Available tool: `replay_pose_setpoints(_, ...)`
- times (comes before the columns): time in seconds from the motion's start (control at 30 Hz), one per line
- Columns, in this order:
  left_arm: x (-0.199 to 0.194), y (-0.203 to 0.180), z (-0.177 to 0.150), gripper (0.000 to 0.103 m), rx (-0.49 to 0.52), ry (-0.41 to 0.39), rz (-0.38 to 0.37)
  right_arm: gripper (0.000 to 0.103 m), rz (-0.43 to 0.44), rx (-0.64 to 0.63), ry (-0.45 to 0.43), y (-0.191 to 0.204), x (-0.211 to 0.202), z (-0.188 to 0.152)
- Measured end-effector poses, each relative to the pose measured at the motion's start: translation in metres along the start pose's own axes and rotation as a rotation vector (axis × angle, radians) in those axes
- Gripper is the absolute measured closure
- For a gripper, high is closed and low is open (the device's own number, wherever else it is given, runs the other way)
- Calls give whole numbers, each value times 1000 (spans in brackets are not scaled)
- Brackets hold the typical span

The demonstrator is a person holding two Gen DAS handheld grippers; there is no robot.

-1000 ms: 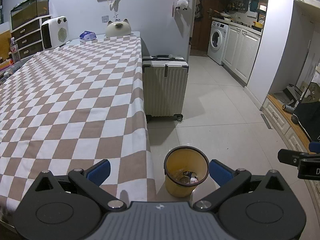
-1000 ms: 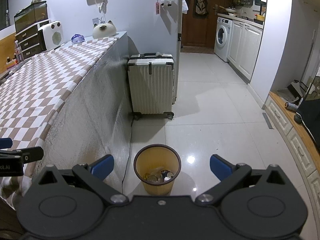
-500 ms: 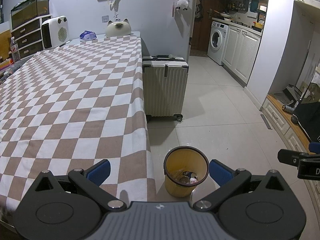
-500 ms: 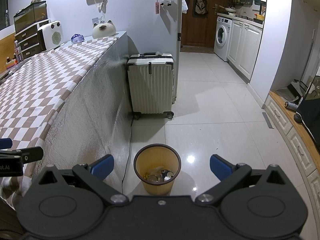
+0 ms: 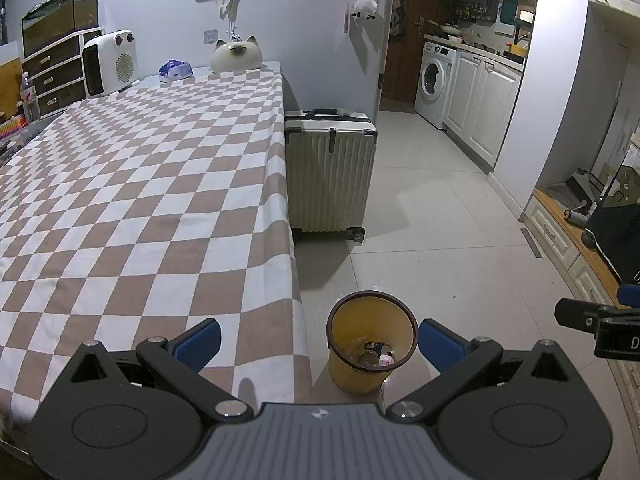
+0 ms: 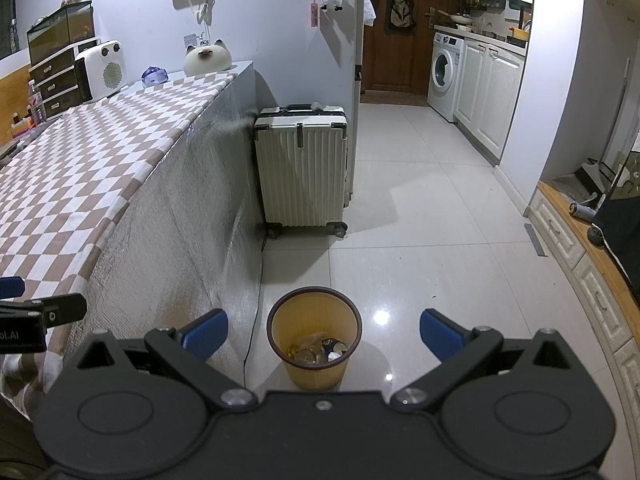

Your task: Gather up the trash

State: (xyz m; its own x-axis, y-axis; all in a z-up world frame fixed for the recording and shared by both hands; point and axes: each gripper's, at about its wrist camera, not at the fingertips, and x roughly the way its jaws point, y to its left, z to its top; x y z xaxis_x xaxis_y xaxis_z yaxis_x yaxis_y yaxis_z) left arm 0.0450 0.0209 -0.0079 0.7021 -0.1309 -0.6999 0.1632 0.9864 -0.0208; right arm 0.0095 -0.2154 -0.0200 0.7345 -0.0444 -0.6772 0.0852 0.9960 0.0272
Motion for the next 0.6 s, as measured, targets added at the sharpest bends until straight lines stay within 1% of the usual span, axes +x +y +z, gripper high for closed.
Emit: replay_pose_setpoints(0.6, 0, 0, 0, 0, 0, 1, 0, 0, -2, 3, 4, -2, 1, -2)
